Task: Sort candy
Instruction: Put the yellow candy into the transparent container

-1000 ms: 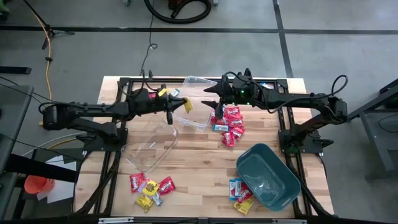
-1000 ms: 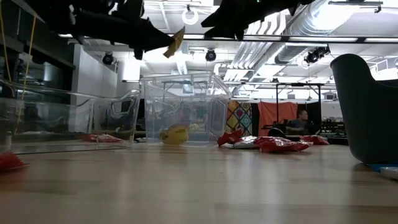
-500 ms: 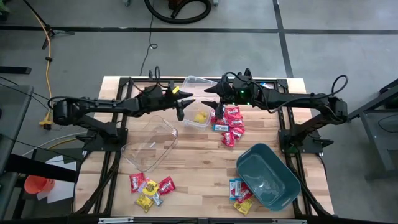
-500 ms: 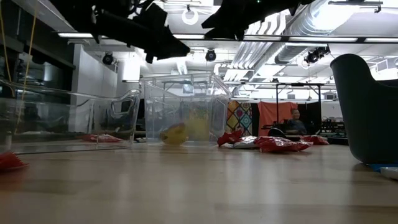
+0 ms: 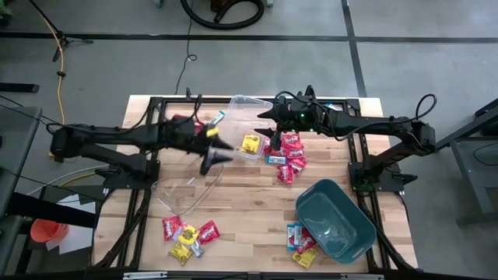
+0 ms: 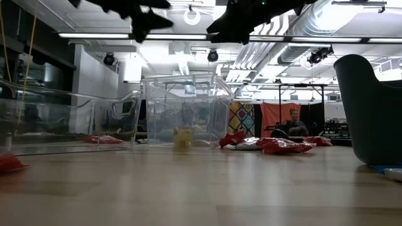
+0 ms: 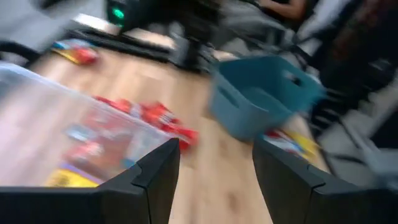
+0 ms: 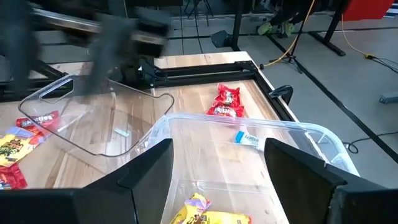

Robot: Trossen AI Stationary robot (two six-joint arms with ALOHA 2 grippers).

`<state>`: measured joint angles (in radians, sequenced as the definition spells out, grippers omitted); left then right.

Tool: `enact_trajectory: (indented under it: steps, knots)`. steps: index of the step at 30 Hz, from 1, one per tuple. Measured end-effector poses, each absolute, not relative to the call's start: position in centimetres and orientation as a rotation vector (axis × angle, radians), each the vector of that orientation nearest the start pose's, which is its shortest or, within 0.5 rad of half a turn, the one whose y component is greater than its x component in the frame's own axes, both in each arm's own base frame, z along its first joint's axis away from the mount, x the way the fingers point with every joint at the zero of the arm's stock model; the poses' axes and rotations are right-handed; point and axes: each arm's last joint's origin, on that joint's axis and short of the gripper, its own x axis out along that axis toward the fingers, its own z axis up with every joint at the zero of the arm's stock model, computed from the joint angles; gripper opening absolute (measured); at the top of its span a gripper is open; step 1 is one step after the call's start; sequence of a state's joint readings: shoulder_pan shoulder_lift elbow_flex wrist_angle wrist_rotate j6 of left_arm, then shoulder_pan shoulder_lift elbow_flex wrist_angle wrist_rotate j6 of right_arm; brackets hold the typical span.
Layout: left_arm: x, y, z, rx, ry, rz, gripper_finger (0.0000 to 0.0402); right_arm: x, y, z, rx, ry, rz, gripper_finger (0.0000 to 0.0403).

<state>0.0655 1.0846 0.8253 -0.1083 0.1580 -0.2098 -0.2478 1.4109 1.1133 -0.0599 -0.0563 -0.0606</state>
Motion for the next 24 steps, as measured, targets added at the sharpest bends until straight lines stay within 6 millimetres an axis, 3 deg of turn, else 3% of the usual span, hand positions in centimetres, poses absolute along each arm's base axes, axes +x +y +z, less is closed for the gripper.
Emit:
enact_trajectory:
  steps: [7, 17, 24]
  knots:
    - [22.1, -5.3, 29.7, -0.245, 0.463, -0.217, 0.0189, 31.1, -7.7, 31.5, -0.004, 0.371, -0.178, 0.0250]
    - [20.3, -13.9, 25.3, -0.226, 0.782, -0.332, 0.0189, 31.1, -7.7, 31.5, 0.015, 0.369, -0.182, 0.0250]
    - [19.2, -17.8, 22.6, -0.238, 0.917, -0.342, 0.0189, 31.1, -7.7, 31.5, 0.034, 0.367, -0.185, 0.0250]
